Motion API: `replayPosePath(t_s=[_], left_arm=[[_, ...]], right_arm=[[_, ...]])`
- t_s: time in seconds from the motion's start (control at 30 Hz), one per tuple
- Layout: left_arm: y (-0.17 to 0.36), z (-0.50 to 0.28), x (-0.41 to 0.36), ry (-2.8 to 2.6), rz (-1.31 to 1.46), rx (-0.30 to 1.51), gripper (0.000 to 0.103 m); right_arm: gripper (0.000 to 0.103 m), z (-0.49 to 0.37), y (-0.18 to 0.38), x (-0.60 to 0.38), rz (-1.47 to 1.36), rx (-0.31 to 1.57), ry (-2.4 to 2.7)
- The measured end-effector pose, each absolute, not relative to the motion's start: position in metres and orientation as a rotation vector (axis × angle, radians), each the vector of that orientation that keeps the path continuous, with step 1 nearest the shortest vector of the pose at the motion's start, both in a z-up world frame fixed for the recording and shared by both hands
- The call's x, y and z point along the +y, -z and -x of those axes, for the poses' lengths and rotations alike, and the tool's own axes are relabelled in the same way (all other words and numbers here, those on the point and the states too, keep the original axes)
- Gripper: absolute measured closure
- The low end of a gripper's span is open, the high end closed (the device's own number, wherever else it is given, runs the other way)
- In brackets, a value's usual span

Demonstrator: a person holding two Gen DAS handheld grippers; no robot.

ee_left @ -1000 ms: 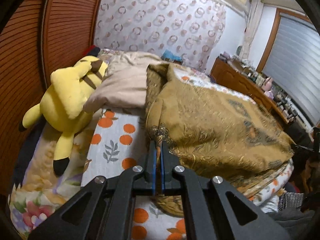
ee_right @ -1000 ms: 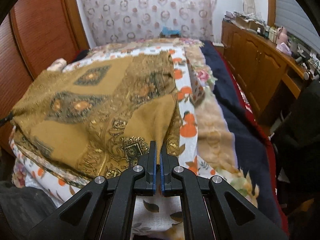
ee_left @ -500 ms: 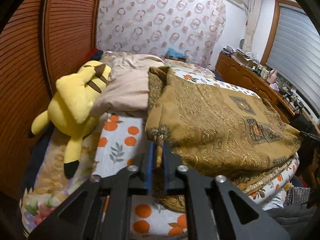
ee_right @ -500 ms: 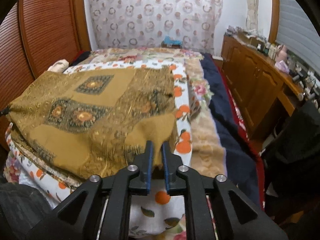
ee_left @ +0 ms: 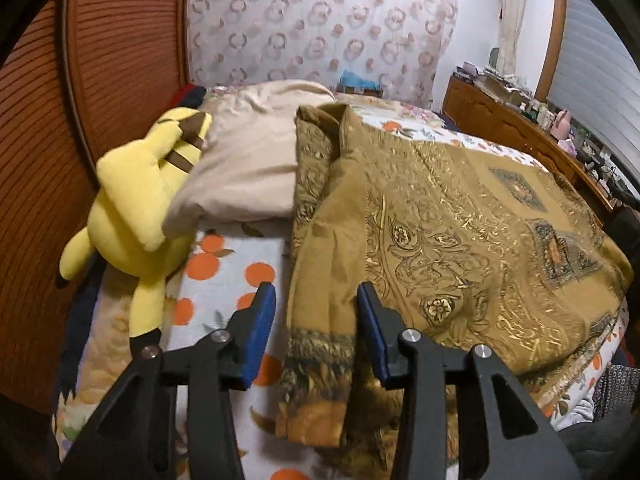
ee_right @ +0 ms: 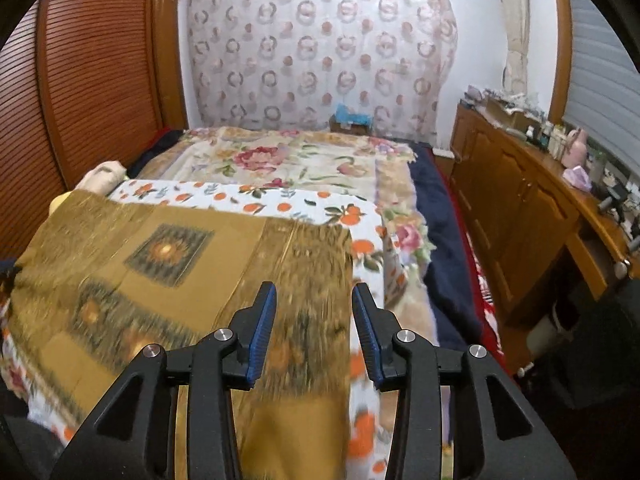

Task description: Fold small clothes

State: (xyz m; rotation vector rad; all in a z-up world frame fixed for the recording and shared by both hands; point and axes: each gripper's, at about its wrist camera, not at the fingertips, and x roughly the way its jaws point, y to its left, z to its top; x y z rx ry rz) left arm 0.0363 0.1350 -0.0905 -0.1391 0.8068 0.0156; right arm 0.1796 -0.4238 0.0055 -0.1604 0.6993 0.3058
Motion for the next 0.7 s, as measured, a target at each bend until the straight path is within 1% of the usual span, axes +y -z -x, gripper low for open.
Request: replayPosePath(t_s=[0.17,0.37,0.47,0.5,0.57,0.6,0.63,0.7], left_arm=[[0.102,-0.046,0.131,-0.017,0.126,0.839,0.062],[0.109,-0.051,0.131,-0.019,0.126,0.843,0.062],[0.11,-0.051,0.13,-0.022,0.118,0.835,0.062],[0.11,-0.052,0.13,-0.024,0.118,0.833,0.062],[0.111,-0.05,0.13,-0.026,0.117,0.824,0.062],[0.111,-0.05,0.13,-0.025,0.12,0.82,0.062],[0.111,-0.05,0.13,-0.025,0.121,0.818,0.062],[0.111,-0.049,0.13,-0.025,0.119,0.814,0.062]], right_arm=[[0.064,-0.247,0.015,-0.409,0.154,0.783,-0.291],[0.065,-0.318,0.052,-0.416,0.042,0.929,-0.2],[0.072,-0.333,0.063,-0.421,-0.024,0.971,-0.201],[0.076,-0.336,0.065,-0.422,-0.045,0.974,-0.204],[0.088,-0.339,0.065,-0.425,-0.086,0.97,-0.218],[0.097,-0.339,0.064,-0.426,-0.095,0.965,-0.229],[0.101,-0.337,0.062,-0.426,-0.096,0.949,-0.231],[0.103,-0.327,0.048,-0.433,-0.084,0.848,-0.157]])
